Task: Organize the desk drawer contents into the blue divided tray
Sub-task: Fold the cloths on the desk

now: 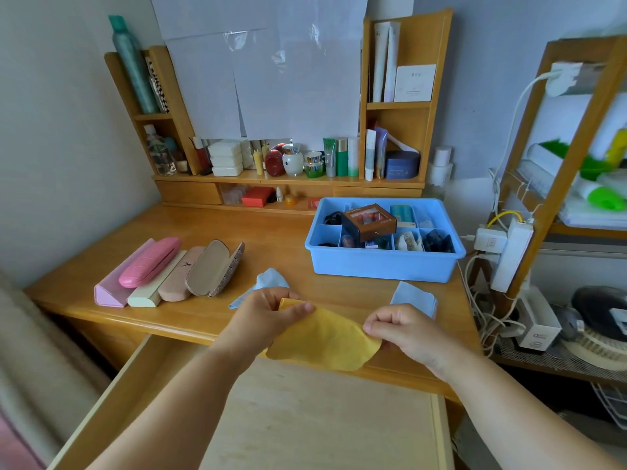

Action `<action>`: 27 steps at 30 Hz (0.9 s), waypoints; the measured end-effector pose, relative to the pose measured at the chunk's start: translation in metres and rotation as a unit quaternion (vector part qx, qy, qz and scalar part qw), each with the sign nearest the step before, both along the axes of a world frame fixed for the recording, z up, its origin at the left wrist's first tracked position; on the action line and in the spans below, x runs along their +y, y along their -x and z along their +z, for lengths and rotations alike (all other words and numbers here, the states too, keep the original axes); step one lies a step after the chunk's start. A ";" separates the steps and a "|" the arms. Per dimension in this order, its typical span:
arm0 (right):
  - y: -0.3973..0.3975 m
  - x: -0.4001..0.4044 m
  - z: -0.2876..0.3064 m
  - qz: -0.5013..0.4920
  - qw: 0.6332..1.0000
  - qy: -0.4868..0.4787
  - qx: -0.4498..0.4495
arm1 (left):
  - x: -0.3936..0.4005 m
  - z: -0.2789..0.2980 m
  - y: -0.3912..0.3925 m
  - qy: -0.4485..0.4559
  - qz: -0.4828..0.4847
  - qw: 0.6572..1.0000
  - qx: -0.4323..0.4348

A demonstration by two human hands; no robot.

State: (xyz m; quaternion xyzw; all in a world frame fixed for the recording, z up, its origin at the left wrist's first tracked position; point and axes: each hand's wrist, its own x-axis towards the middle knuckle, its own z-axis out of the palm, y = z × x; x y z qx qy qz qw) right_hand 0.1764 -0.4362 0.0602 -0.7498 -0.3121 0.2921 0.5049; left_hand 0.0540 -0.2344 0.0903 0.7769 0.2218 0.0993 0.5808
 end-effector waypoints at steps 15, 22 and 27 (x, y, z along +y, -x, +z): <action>0.004 0.012 -0.012 -0.122 0.982 -0.017 0.141 | 0.000 -0.039 -0.004 0.043 0.112 0.992 0.022; 0.022 0.031 -0.020 -0.178 0.983 0.018 0.053 | -0.053 -0.053 -0.016 -0.208 0.143 0.964 -0.087; 0.031 0.035 -0.021 -0.188 0.982 -0.013 0.008 | -0.069 -0.057 -0.020 -0.228 0.117 0.960 -0.109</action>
